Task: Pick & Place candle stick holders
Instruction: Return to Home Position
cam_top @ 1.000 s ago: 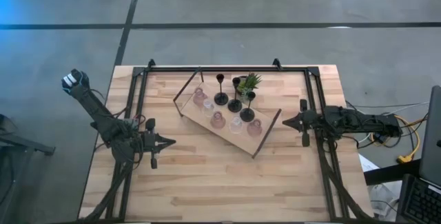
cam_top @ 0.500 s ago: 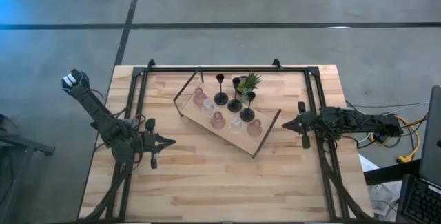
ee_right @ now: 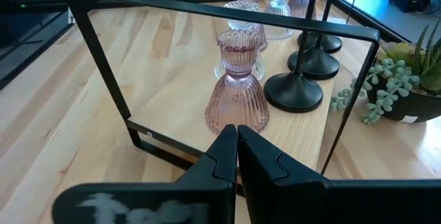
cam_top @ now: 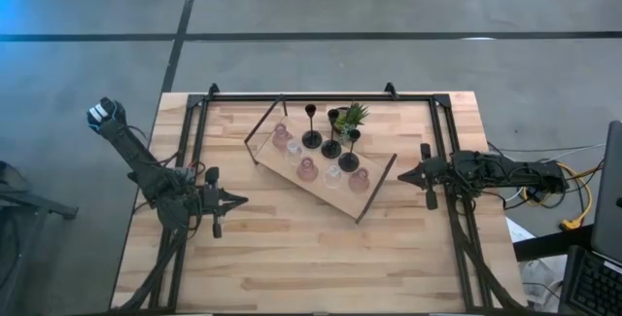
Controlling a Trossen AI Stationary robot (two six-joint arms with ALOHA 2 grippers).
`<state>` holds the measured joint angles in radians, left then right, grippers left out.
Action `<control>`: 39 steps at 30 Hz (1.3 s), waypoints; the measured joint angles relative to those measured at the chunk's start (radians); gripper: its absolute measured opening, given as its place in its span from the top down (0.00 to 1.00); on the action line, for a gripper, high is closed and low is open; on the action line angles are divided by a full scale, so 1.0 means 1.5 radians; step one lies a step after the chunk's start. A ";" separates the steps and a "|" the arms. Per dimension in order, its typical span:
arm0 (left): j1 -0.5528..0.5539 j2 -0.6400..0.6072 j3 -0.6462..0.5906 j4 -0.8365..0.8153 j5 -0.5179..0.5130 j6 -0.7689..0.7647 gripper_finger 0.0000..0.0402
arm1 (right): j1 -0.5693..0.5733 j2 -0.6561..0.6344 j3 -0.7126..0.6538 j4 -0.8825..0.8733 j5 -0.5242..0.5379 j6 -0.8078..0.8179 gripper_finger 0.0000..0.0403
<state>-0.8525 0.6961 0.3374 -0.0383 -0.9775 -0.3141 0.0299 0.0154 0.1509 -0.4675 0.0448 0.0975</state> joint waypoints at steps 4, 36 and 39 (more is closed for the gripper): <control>0.000 0.000 0.000 0.000 0.000 0.000 0.97 | 0.000 0.000 0.000 0.000 0.000 0.000 0.98; 0.332 -0.170 -0.005 0.081 0.526 0.287 0.97 | 0.000 0.000 0.000 0.000 0.001 -0.001 0.98; 0.399 -0.196 -0.033 0.109 0.567 0.278 0.97 | 0.000 0.000 0.000 0.000 0.001 -0.001 0.98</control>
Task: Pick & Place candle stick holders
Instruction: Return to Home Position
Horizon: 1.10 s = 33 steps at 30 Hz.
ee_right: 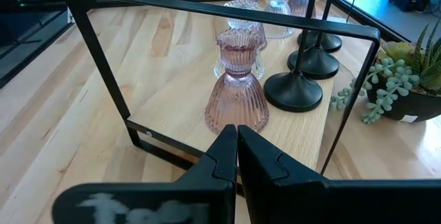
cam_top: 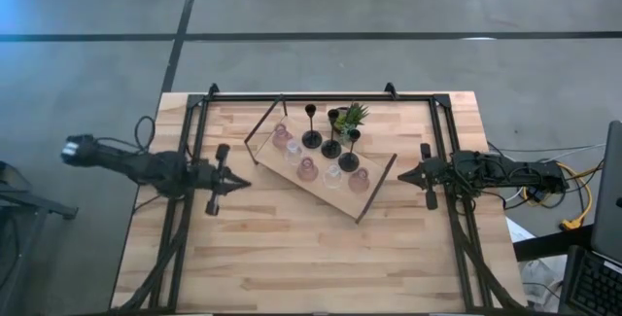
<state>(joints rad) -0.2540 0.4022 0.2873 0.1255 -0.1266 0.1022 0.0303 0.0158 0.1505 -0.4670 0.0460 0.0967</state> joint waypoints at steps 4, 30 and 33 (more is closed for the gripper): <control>0.064 -0.056 -0.076 0.065 0.007 -0.023 0.97 | 0.000 0.000 0.000 0.000 0.000 0.000 0.98; 0.122 -0.268 -0.185 -0.077 0.058 0.009 0.97 | 0.000 -0.001 0.000 0.000 0.000 0.000 0.98; 0.123 -0.268 -0.186 -0.078 0.058 -0.012 0.97 | 0.000 -0.001 0.000 0.000 0.000 0.000 0.98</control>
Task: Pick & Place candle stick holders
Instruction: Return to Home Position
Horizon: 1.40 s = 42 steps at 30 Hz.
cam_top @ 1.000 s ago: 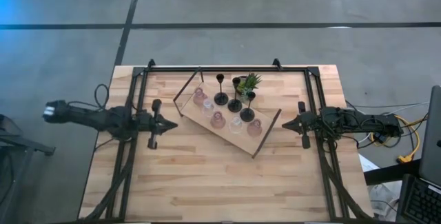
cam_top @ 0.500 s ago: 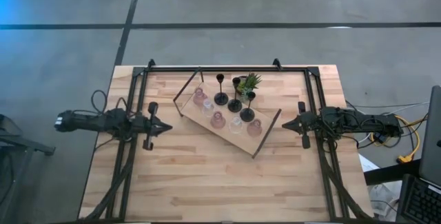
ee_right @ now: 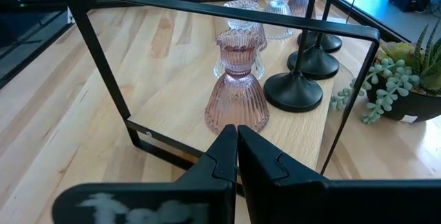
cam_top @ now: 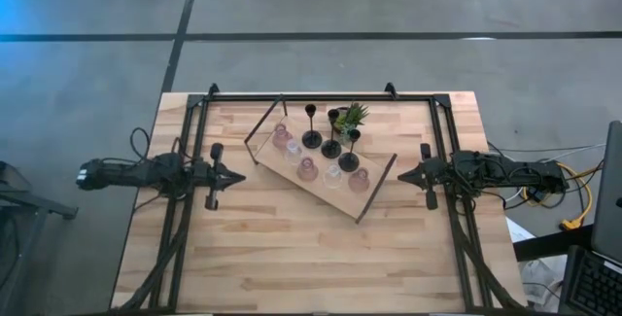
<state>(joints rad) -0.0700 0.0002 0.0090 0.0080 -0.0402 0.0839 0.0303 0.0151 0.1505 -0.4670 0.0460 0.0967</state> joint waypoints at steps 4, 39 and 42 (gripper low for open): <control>0.000 0.003 0.000 -0.001 -0.001 -0.029 0.97 | 0.000 0.000 0.000 0.000 0.000 0.000 0.98; -0.001 0.003 0.002 0.000 -0.003 -0.041 0.97 | 0.000 0.000 0.000 0.000 0.000 0.000 0.98; 0.000 0.003 0.002 0.000 -0.003 -0.041 0.97 | 0.000 0.000 0.000 0.000 0.000 0.000 0.98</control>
